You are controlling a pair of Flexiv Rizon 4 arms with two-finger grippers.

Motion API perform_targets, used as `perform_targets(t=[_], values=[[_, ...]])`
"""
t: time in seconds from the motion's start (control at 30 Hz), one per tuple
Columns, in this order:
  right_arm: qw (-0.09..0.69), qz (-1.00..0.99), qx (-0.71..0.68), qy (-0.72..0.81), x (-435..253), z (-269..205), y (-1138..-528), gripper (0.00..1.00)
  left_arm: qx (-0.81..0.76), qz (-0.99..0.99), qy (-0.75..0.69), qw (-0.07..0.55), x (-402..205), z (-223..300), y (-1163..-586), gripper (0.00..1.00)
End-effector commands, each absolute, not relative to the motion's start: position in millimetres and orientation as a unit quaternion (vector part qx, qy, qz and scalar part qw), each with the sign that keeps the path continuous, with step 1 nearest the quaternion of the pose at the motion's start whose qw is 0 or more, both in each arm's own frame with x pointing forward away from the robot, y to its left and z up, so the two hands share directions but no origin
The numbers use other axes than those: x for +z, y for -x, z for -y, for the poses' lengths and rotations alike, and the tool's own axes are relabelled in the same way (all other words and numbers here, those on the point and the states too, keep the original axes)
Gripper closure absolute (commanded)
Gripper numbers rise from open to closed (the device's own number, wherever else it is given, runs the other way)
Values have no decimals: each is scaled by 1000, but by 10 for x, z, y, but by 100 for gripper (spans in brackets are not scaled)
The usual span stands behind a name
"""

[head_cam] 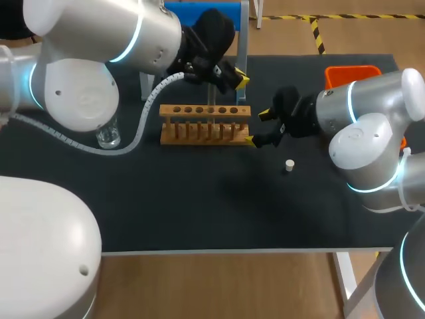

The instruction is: Invert the test tube, pick up the pipette, mount the tip to pipette, aspirate from beaker and dispense into the tube, eject the tip, return the pipette, and cap with the stopper.

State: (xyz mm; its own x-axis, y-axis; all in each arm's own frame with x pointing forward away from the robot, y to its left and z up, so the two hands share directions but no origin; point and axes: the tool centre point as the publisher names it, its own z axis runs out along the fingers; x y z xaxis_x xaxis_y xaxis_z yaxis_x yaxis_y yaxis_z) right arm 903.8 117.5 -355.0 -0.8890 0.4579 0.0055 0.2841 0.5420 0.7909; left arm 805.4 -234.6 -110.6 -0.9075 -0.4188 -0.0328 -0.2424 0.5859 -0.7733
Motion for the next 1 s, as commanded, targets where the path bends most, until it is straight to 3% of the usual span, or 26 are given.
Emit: perform_targets(t=[0.03,0.3,0.7,1.0], values=[[101,-872,430,-212,-3551,-1165,-9037,0,-414,-885,187,105,-1097,2333,-8054,100],[101,-872,430,-212,-3551,-1165,-9037,0,-414,-885,187,105,-1097,2333,-8054,100],[84,-836,496,-219,-2968,-587,-8644,0,-414,-885,187,105,-1097,2333,-8054,100],[42,-804,578,-132,-2610,-447,-8310,0,-414,-885,187,105,-1097,2333,-8054,100]])
